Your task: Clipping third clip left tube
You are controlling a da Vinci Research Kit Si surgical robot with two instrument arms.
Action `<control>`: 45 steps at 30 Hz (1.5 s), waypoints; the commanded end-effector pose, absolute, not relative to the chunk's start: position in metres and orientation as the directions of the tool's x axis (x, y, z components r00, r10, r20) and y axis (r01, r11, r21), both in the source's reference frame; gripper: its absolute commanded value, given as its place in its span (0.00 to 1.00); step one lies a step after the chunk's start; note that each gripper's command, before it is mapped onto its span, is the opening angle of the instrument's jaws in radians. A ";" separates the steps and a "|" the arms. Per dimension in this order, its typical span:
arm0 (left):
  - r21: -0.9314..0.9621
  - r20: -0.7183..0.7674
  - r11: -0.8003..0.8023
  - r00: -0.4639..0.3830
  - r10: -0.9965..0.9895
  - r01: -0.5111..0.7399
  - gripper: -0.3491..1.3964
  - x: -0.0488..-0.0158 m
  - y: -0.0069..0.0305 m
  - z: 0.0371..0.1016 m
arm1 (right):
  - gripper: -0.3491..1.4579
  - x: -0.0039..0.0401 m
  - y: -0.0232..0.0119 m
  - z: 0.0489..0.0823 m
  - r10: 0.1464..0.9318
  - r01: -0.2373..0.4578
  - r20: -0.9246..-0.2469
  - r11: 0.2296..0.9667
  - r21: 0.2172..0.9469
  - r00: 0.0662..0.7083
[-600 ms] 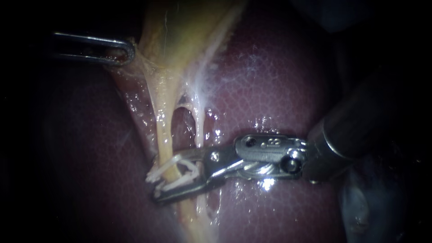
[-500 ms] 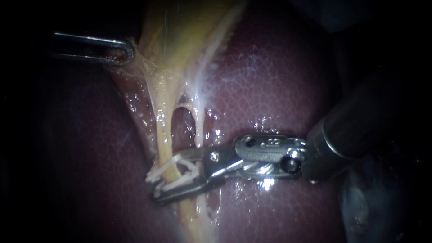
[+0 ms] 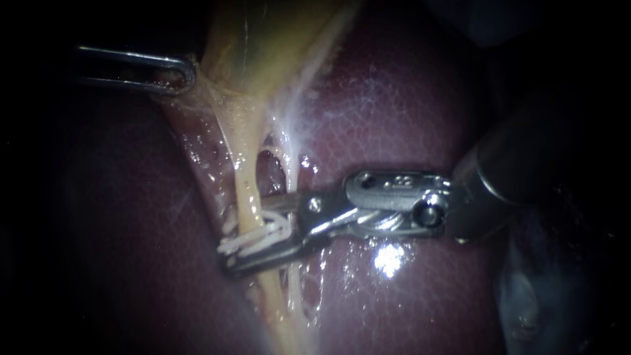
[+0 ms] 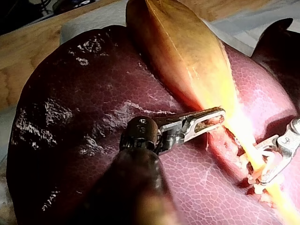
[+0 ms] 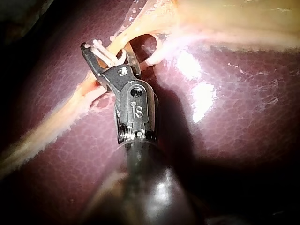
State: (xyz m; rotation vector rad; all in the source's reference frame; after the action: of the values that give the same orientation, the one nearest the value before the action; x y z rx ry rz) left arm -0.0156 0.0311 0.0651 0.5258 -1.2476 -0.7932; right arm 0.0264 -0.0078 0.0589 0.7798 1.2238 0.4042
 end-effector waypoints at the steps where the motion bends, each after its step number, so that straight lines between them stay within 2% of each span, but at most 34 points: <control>1: 0.736 0.626 0.633 0.114 -0.772 0.240 0.00 -0.0156 0.0311 0.0651 | 0.47 0.0264 -0.0074 0.0588 0.666 0.124 -0.679 0.679 0.723 0.309; 12: 0.737 0.626 0.633 0.114 -0.772 0.239 0.00 -0.0157 0.0312 0.0652 | 0.47 0.0268 -0.0053 0.0590 0.702 0.122 -0.677 0.669 0.734 0.222; 16: 0.737 0.626 0.633 0.114 -0.772 0.239 0.00 -0.0157 0.0312 0.0652 | 0.47 0.0269 -0.0049 0.0592 0.714 0.143 -0.676 0.661 0.736 0.183; 22: 0.737 0.626 0.632 0.114 -0.772 0.239 0.00 -0.0157 0.0312 0.0652 | 0.47 0.0270 -0.0047 0.0593 0.799 0.203 -0.590 0.563 0.801 0.115; 32: 0.737 0.626 0.632 0.114 -0.772 0.239 0.00 -0.0158 0.0313 0.0653 | 0.46 0.0270 -0.0048 0.0593 0.860 0.265 -0.500 0.461 0.847 0.105; 35: 0.737 0.626 0.632 0.114 -0.772 0.239 0.00 -0.0158 0.0313 0.0653 | 0.44 0.0270 -0.0049 0.0593 0.861 0.271 -0.496 0.454 0.848 0.110; 40: 0.737 0.626 0.632 0.114 -0.772 0.239 0.00 -0.0157 0.0313 0.0653 | 0.36 0.0265 -0.0050 0.0594 0.866 0.272 -0.487 0.444 0.854 0.114; 44: 0.737 0.626 0.632 0.114 -0.772 0.239 0.00 -0.0157 0.0313 0.0652 | 0.18 0.0261 -0.0050 0.0594 0.869 0.273 -0.482 0.438 0.856 0.117; 45: 0.737 0.626 0.632 0.114 -0.772 0.239 0.00 -0.0157 0.0313 0.0652 | 0.10 0.0260 -0.0051 0.0594 0.874 0.272 -0.471 0.428 0.862 0.120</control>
State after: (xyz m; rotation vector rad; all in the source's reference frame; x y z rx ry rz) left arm -0.0158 0.0313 0.0653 0.5264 -1.2475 -0.7936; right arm 0.0259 -0.0051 0.0594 1.1017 1.4223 0.6055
